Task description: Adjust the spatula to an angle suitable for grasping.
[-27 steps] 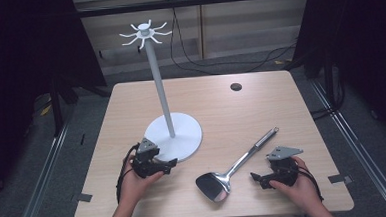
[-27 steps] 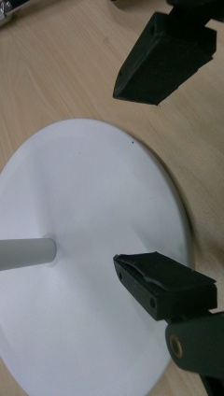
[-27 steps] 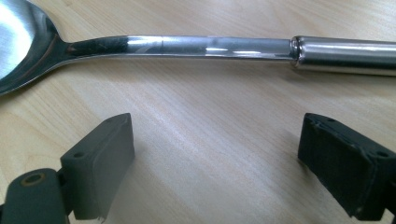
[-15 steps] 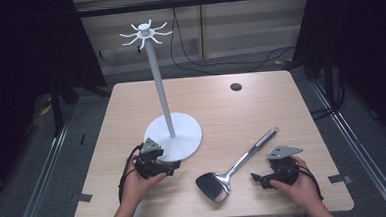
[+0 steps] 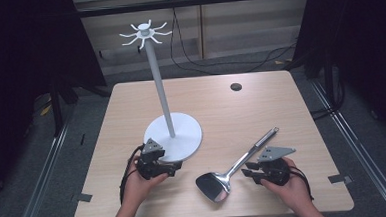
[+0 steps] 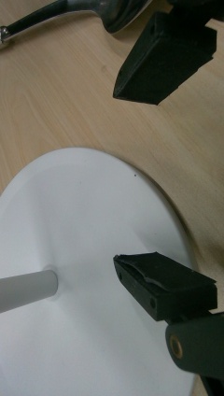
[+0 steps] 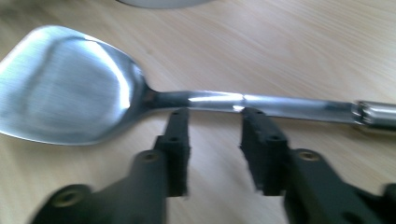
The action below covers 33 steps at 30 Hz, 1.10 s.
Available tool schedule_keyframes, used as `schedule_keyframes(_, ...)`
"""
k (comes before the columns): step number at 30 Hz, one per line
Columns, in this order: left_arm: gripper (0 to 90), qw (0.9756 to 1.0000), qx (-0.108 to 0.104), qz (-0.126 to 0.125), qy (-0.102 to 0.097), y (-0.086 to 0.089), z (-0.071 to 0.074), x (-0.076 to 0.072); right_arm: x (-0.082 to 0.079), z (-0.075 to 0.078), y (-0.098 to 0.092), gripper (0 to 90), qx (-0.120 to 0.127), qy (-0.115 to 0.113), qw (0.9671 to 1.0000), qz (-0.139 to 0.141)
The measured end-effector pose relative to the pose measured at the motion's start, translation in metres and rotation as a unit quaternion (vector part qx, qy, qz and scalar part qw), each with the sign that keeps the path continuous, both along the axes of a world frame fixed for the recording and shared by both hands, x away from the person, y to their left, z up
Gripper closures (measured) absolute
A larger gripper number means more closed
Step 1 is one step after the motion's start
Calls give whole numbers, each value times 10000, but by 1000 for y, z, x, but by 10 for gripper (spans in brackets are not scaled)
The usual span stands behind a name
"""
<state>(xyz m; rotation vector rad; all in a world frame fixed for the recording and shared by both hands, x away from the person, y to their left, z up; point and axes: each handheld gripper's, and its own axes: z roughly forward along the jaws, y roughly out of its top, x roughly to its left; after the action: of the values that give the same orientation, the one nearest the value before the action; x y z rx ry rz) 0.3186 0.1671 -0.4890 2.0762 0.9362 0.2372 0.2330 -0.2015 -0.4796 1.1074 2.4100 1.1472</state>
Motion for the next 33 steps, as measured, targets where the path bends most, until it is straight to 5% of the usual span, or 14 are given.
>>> schedule_keyframes(7,166,10000,23,73,2,9,0,-4,0,2,18,899,36,-79,9996,268)
schedule_keyframes(20,154,9997,-1,251,39,25,-1,-14,8,-11,48,900,-169,14,9961,863)
schedule_keyframes(26,123,9995,-70,272,107,33,-3,-16,11,-19,56,900,-332,83,9953,910)
schedule_keyframes(33,81,9995,-111,264,116,34,-3,-17,12,-22,62,900,-215,66,9958,892)
